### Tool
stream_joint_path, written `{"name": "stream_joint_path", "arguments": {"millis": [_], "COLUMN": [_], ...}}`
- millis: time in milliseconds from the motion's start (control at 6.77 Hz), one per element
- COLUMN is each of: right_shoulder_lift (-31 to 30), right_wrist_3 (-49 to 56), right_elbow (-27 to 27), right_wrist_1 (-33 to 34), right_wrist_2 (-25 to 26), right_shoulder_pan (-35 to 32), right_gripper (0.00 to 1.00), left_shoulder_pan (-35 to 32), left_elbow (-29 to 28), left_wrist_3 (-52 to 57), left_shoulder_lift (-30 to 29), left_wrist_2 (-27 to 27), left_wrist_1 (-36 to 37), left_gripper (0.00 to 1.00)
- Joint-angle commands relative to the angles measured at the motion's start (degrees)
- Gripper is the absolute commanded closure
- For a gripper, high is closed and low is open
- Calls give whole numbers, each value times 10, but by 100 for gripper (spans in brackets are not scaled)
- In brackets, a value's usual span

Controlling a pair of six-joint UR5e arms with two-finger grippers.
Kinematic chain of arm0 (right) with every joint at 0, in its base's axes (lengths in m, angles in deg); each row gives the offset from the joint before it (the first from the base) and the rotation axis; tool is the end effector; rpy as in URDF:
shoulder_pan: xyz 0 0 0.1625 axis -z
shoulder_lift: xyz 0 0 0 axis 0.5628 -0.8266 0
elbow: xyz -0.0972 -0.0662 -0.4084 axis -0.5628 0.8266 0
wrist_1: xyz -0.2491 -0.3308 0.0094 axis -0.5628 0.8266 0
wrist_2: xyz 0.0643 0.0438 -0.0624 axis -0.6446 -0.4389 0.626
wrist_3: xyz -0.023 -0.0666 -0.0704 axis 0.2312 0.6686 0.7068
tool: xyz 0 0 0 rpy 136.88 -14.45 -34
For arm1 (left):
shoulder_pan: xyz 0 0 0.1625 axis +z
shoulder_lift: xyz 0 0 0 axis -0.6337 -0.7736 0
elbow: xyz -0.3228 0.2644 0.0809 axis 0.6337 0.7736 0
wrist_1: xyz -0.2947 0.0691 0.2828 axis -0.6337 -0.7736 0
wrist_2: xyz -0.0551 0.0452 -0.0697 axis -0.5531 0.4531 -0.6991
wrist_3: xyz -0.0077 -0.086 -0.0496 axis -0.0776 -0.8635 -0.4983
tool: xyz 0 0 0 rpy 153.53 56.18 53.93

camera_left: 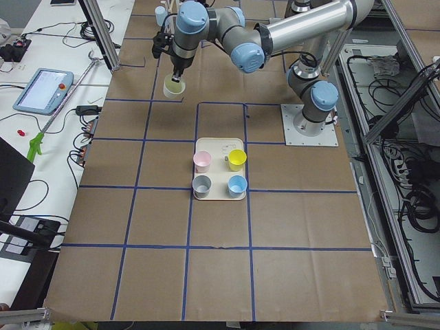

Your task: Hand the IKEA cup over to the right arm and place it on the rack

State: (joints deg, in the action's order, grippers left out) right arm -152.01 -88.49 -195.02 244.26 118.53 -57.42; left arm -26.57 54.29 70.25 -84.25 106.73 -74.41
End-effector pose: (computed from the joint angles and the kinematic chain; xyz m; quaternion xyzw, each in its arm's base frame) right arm 0.2069 -0.4944 0.3641 0.4070 0.7316 -0.1759 0.5178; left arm 0.0590 -0.5704 0.4869 -0.0996 -0.9618 0.1978 0.1609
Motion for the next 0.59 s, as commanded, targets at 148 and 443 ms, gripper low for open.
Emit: {"name": "stream_joint_path", "arguments": {"millis": [148, 443], "right_shoulder_lift": [0, -1], "right_wrist_3": [0, 0], "right_elbow": [-1, 1], "right_wrist_1": [0, 0], "right_wrist_2": [0, 0], "right_shoulder_pan": [0, 0], "right_gripper": [0, 0], "left_shoulder_pan": [-63, -85], "left_elbow": [82, 198], "left_wrist_3": [17, 12], "left_shoulder_lift": [-4, -25], "left_wrist_2": [-259, -352], "left_wrist_1": [210, 440], "left_gripper": [100, 100]}}
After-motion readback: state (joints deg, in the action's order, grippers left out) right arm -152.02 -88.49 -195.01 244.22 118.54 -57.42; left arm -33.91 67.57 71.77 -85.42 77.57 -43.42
